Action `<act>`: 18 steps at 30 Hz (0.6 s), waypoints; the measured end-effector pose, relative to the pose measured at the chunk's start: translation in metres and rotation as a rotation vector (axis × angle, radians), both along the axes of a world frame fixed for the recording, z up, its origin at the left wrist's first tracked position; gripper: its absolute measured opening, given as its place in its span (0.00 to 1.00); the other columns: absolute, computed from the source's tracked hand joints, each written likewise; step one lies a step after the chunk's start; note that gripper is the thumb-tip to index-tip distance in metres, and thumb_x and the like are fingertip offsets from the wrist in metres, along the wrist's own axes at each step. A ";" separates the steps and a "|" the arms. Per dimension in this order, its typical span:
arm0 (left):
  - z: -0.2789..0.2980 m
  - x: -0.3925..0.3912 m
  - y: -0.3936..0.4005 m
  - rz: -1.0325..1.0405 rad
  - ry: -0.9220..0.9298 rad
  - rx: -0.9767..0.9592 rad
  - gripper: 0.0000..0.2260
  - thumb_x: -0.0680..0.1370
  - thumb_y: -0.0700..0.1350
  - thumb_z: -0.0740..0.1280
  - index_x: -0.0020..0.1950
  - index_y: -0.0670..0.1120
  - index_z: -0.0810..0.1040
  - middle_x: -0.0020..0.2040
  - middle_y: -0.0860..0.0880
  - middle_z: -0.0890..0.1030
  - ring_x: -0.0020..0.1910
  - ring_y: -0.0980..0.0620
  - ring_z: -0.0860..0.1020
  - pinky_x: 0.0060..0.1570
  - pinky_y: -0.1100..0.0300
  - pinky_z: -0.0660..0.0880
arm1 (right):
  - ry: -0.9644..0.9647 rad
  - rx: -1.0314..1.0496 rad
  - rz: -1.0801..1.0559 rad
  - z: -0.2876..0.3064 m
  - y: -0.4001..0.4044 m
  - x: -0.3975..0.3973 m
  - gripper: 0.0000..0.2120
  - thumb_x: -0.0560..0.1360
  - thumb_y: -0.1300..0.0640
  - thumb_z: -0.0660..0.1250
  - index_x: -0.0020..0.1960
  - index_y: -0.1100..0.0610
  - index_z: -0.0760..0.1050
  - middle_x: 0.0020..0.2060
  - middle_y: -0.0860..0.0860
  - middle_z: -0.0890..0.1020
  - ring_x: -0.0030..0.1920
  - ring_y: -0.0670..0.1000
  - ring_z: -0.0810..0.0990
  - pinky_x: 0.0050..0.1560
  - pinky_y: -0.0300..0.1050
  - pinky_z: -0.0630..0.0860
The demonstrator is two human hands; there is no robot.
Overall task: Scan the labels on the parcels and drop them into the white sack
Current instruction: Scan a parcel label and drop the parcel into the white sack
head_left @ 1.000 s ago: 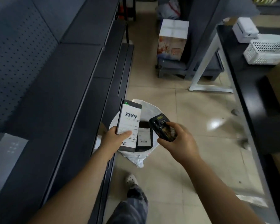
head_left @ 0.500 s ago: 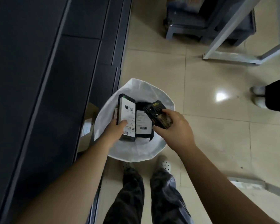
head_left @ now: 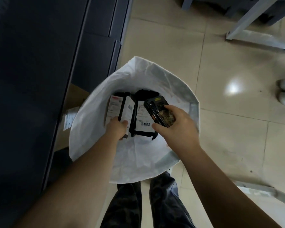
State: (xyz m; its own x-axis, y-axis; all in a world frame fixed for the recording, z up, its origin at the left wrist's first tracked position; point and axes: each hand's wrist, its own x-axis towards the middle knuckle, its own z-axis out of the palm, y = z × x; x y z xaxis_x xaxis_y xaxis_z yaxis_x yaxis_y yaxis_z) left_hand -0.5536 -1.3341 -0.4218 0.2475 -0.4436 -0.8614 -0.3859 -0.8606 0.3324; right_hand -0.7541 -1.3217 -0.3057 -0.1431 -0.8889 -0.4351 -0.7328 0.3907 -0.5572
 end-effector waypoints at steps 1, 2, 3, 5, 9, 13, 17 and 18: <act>-0.008 -0.003 -0.003 0.000 -0.002 0.006 0.18 0.82 0.49 0.61 0.70 0.42 0.70 0.62 0.40 0.77 0.47 0.44 0.78 0.32 0.54 0.78 | 0.005 0.010 -0.011 -0.005 0.001 0.000 0.33 0.66 0.38 0.75 0.68 0.39 0.70 0.62 0.39 0.76 0.55 0.46 0.79 0.50 0.54 0.82; -0.015 -0.006 -0.006 -0.006 -0.005 0.013 0.18 0.82 0.49 0.60 0.69 0.41 0.70 0.62 0.40 0.77 0.47 0.45 0.78 0.29 0.58 0.74 | -0.004 0.020 -0.022 -0.009 0.002 0.001 0.33 0.65 0.38 0.75 0.68 0.37 0.70 0.61 0.38 0.75 0.54 0.46 0.80 0.49 0.54 0.82; -0.022 -0.008 -0.009 -0.019 -0.007 0.022 0.18 0.82 0.49 0.60 0.68 0.41 0.71 0.62 0.41 0.78 0.48 0.45 0.77 0.29 0.59 0.72 | -0.022 0.026 -0.030 -0.012 0.003 0.001 0.33 0.65 0.38 0.75 0.67 0.36 0.69 0.60 0.38 0.75 0.53 0.46 0.80 0.47 0.54 0.82; -0.034 -0.012 -0.015 -0.075 0.004 0.030 0.15 0.82 0.49 0.60 0.63 0.40 0.74 0.58 0.41 0.79 0.49 0.45 0.77 0.33 0.60 0.71 | -0.062 0.024 -0.047 -0.016 0.003 0.001 0.33 0.64 0.39 0.76 0.67 0.36 0.69 0.59 0.38 0.75 0.54 0.46 0.79 0.46 0.55 0.82; -0.037 -0.013 -0.019 -0.247 -0.023 0.043 0.14 0.83 0.50 0.59 0.45 0.41 0.73 0.42 0.45 0.76 0.35 0.52 0.71 0.29 0.60 0.64 | -0.096 0.024 -0.076 -0.013 -0.001 0.002 0.33 0.64 0.40 0.76 0.66 0.35 0.69 0.58 0.38 0.75 0.55 0.48 0.80 0.45 0.56 0.82; -0.012 0.002 -0.019 -0.260 -0.052 -0.002 0.16 0.83 0.49 0.58 0.59 0.39 0.76 0.60 0.41 0.78 0.48 0.49 0.75 0.42 0.62 0.68 | -0.097 0.023 -0.062 -0.001 -0.006 0.007 0.33 0.65 0.42 0.77 0.67 0.37 0.70 0.58 0.39 0.74 0.55 0.48 0.79 0.44 0.56 0.83; 0.041 0.012 -0.016 -0.193 -0.001 -0.205 0.18 0.82 0.49 0.61 0.70 0.42 0.72 0.67 0.43 0.75 0.61 0.45 0.75 0.60 0.56 0.72 | -0.094 0.017 -0.016 0.018 -0.004 0.013 0.33 0.66 0.43 0.77 0.68 0.38 0.70 0.58 0.38 0.72 0.55 0.48 0.79 0.44 0.55 0.83; 0.057 0.015 -0.014 -0.166 0.018 -0.261 0.18 0.82 0.48 0.62 0.71 0.43 0.72 0.67 0.43 0.76 0.62 0.45 0.76 0.63 0.51 0.73 | -0.086 0.013 0.003 0.025 -0.003 0.014 0.33 0.66 0.43 0.76 0.69 0.39 0.70 0.58 0.38 0.72 0.55 0.48 0.79 0.44 0.55 0.83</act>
